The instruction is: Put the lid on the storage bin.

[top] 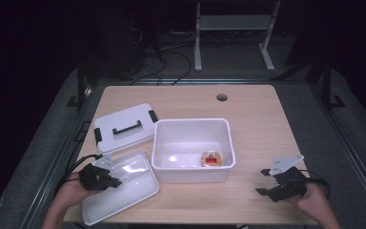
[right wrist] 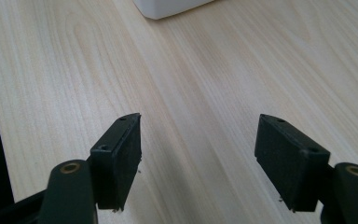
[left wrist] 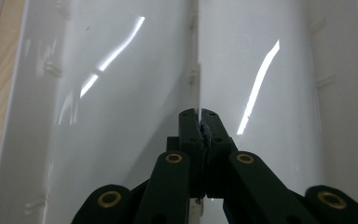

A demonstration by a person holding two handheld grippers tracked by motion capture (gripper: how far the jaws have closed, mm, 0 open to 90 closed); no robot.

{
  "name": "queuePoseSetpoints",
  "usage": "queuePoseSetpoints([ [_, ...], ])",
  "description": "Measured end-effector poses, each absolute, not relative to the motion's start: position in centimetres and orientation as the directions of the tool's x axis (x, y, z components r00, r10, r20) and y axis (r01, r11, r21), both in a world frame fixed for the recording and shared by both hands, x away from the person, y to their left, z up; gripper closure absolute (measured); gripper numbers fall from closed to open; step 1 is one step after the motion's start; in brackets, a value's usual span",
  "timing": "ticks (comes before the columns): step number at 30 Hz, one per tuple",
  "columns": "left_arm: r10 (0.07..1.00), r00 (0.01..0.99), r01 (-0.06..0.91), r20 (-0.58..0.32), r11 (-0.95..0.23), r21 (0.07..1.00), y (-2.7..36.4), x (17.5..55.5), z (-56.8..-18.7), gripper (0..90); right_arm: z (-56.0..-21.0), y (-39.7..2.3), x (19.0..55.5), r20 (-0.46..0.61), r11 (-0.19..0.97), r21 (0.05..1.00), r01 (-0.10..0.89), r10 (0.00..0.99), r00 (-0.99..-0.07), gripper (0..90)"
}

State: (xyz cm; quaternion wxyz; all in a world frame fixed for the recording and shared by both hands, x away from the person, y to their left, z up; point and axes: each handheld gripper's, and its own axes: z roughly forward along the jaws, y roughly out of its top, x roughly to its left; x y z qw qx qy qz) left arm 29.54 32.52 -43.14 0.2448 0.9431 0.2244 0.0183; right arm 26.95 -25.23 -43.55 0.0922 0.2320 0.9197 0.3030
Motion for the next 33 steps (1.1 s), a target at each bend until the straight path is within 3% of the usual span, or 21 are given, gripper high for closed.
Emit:
queuePoseSetpoints([
  [7, 0.425, 0.901, 0.414, -0.091, -0.777, 0.475, 33.4, 29.0, -42.4, 89.2, -43.4, -25.4, 27.1, -0.033, 0.703, 0.607, 0.371, 0.488, -0.872, 30.6],
  [18, 0.410, 0.910, 0.382, -0.057, -0.776, 0.502, 35.3, 28.1, -38.4, 89.2, -43.3, -25.4, 27.2, -0.037, 0.704, 0.604, 0.373, 0.493, -0.869, 30.3],
  [33, 0.380, 0.925, 0.315, 0.005, -0.773, 0.550, 35.6, 28.5, -30.2, 89.2, -43.4, -25.3, 27.3, -0.040, 0.713, 0.591, 0.376, 0.492, -0.870, 29.9],
])
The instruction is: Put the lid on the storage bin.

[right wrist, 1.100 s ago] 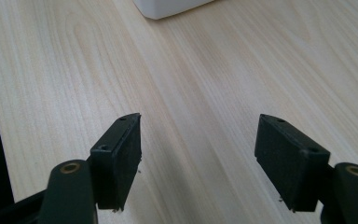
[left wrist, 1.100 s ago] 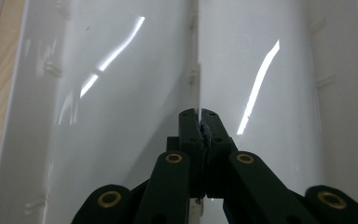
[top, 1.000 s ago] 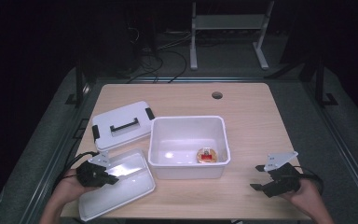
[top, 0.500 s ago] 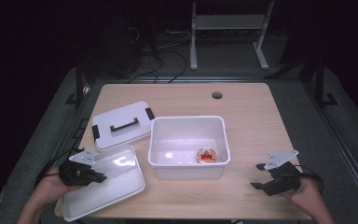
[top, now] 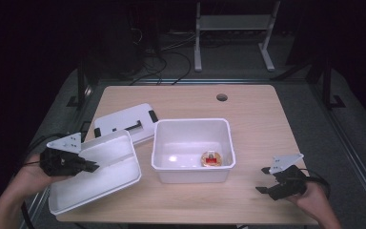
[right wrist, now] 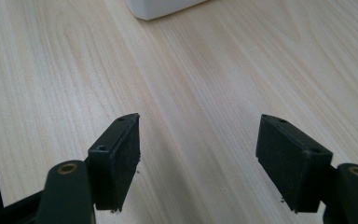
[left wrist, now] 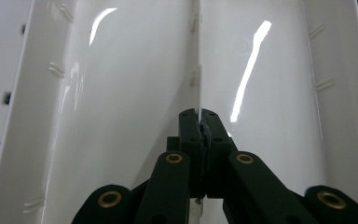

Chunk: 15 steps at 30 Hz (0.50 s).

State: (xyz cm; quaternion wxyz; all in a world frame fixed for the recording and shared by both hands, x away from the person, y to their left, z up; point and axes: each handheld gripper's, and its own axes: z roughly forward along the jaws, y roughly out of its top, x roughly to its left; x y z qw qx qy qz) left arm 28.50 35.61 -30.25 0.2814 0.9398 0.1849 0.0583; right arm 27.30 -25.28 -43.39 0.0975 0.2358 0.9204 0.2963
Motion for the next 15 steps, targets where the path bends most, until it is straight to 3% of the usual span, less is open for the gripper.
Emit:
queuePoseSetpoints([
  [8, 0.327, 0.945, 0.262, 0.006, -0.766, 0.586, 33.3, 29.7, -26.5, 89.2, -43.3, -25.4, 27.3, -0.036, 0.707, 0.595, 0.383, 0.499, -0.866, 29.7],
  [15, 0.269, 0.963, 0.209, 0.030, -0.809, 0.549, 29.7, 31.7, -24.9, 89.2, -43.3, -25.4, 27.3, -0.030, 0.704, 0.596, 0.385, 0.499, -0.866, 29.0],
])
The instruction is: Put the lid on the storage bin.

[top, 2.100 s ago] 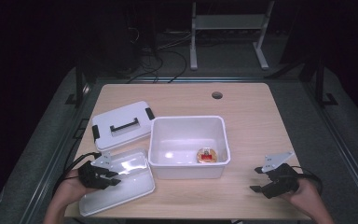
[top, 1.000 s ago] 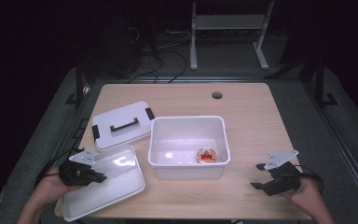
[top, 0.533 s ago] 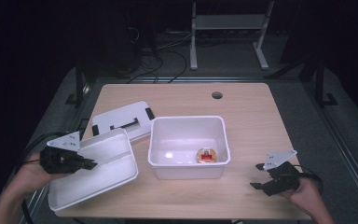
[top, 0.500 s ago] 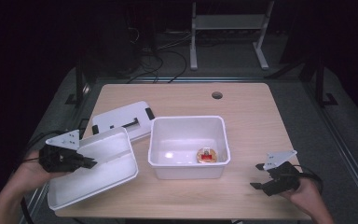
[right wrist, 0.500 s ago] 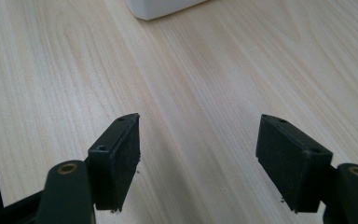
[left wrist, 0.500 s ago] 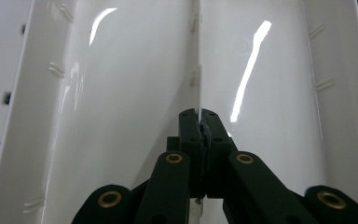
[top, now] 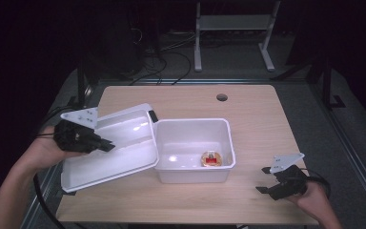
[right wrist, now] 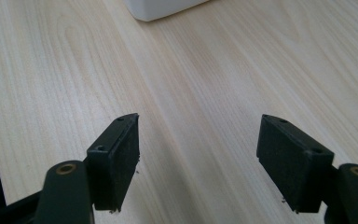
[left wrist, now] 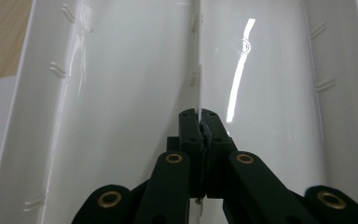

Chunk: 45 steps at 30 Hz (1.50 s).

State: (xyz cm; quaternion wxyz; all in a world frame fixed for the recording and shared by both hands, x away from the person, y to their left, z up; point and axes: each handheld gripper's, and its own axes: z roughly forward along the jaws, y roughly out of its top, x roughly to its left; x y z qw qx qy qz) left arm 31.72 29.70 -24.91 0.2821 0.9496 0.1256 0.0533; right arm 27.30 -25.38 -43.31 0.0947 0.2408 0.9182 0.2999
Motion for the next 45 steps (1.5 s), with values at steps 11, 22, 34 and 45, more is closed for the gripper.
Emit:
queuePoseSetpoints([
  [11, 0.202, 0.979, 0.155, 0.039, -0.849, 0.505, 24.7, 33.7, -23.8, 89.2, -43.1, -25.6, 27.3, -0.029, 0.694, 0.611, 0.381, 0.500, -0.865, 29.1],
  [22, 0.151, 0.988, 0.116, 0.034, -0.864, 0.489, 20.6, 35.5, -23.8, 89.2, -42.8, -26.0, 27.2, -0.025, 0.683, 0.625, 0.378, 0.501, -0.865, 29.8],
  [34, 0.090, 0.996, 0.072, 0.012, -0.866, 0.495, 15.6, 37.7, -25.0, 89.2, -42.7, -26.1, 27.1, -0.029, 0.685, 0.623, 0.378, 0.503, -0.864, 29.8],
  [45, 0.046, 0.999, 0.046, -0.011, -0.873, 0.485, 11.6, 39.0, -27.0, 89.2, -42.7, -26.2, 27.2, -0.027, 0.681, 0.627, 0.377, 0.503, -0.864, 29.8],
])
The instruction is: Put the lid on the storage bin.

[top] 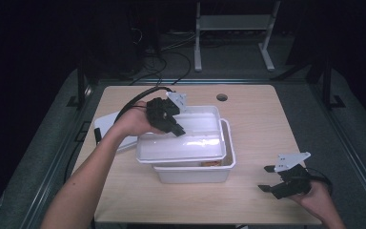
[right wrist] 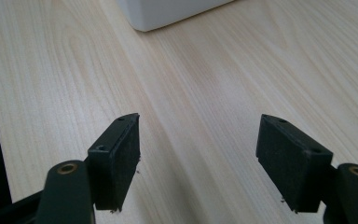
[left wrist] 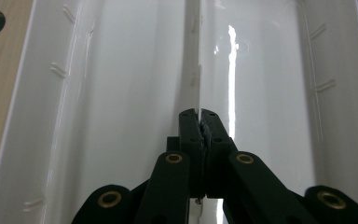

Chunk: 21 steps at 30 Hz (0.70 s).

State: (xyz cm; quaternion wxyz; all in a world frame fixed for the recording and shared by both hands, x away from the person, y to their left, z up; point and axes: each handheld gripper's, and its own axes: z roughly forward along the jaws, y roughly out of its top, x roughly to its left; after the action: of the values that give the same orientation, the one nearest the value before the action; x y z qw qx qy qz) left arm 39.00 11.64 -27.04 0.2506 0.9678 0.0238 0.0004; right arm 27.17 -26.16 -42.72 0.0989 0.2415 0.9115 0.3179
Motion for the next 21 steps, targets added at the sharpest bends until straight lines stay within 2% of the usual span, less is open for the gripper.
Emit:
queuePoseSetpoints([
  [21, 0.034, 0.999, 0.046, -0.034, -0.889, 0.455, 8.6, 40.5, -30.0, 89.2, -42.8, -26.6, 27.3, -0.014, 0.669, 0.636, 0.385, 0.509, -0.861, 29.9],
])
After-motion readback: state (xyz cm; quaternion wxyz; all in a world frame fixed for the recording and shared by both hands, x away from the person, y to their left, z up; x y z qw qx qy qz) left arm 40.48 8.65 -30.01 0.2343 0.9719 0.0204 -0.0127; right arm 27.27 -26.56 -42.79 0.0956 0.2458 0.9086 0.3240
